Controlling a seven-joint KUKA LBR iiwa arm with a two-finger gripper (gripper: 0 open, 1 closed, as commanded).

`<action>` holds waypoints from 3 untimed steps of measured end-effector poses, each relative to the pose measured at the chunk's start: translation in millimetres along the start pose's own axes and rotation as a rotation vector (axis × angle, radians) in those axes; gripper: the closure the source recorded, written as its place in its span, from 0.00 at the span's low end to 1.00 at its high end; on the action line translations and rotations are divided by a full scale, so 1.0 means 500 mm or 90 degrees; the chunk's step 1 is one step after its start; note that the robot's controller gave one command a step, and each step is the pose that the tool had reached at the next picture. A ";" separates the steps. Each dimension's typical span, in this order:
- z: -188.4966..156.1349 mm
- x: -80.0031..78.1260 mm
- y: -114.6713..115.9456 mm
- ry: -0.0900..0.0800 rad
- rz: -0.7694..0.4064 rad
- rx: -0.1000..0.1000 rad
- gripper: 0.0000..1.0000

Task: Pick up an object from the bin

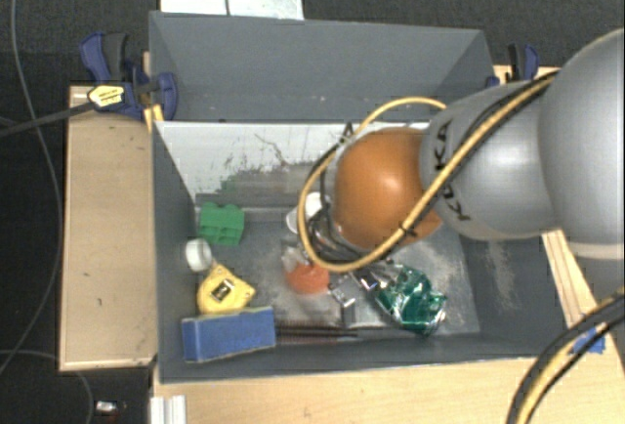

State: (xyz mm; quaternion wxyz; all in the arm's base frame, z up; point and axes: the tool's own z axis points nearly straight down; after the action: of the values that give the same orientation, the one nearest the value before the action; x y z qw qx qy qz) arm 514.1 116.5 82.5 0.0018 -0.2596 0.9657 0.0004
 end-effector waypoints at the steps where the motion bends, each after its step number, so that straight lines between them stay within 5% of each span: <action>1: -0.006 -0.017 -0.016 -0.005 -0.011 0.000 0.00; 2: 0.018 0.029 -0.126 -0.005 0.046 0.001 0.00; 3: 0.010 0.069 -0.151 -0.011 0.073 0.000 0.00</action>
Offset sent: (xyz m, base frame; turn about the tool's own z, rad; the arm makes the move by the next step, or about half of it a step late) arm 0.0202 -0.0665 -0.0125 0.0738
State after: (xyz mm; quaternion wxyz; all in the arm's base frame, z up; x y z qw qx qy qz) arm 522.0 33.7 77.6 0.0101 -0.2037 0.9790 0.0028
